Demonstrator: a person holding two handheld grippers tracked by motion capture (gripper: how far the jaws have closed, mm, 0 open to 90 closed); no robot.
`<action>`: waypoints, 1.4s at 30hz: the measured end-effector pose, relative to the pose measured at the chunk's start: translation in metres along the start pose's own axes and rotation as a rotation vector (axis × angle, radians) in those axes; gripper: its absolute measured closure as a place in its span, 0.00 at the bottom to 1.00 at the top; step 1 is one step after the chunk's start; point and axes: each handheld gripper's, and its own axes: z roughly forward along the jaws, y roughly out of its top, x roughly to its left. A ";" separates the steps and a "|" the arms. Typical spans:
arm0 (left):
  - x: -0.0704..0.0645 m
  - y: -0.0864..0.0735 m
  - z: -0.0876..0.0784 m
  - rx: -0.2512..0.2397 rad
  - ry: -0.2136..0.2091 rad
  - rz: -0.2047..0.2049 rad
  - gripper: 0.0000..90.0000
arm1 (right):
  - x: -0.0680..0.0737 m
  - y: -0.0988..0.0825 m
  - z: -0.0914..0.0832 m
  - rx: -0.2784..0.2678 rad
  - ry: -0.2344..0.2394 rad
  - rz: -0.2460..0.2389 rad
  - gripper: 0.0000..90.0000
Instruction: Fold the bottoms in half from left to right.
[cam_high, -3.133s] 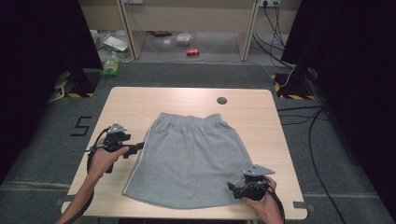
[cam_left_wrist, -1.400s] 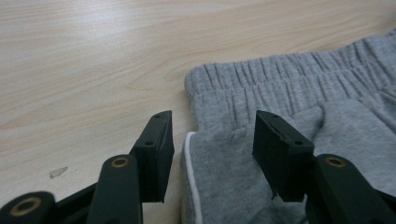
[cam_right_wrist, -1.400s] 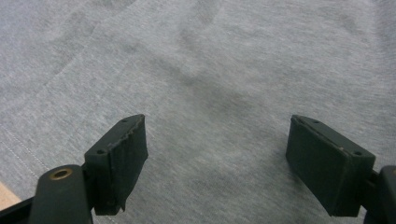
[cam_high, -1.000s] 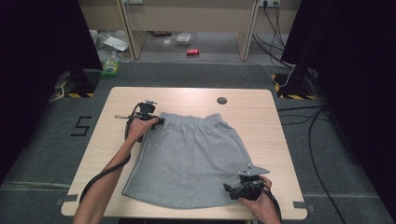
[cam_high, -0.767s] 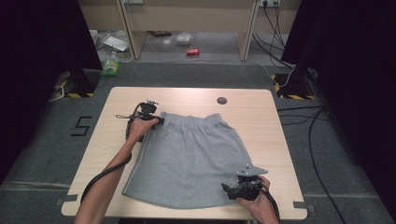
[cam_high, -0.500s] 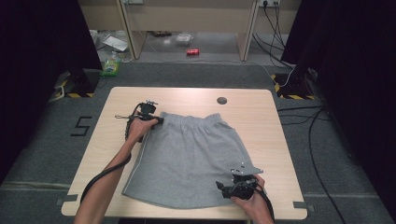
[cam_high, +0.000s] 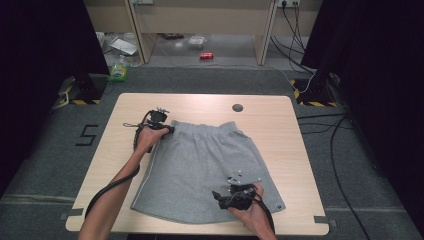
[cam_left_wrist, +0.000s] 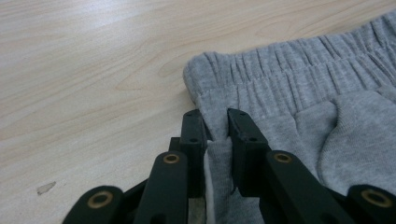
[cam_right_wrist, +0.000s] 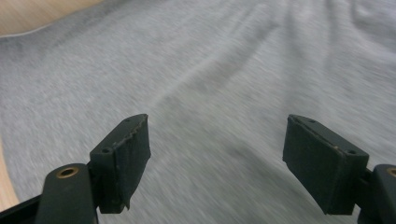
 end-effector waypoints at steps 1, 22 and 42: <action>0.000 0.000 0.000 0.001 0.000 0.001 0.85 | 0.000 0.000 0.000 0.000 0.000 0.000 0.26; 0.007 -0.008 -0.008 0.011 -0.008 -0.006 0.85 | 0.060 0.042 0.061 -0.011 0.119 -0.086 0.27; 0.011 -0.012 -0.011 0.014 -0.018 -0.017 0.85 | 0.120 0.063 0.104 0.013 0.225 -0.164 0.32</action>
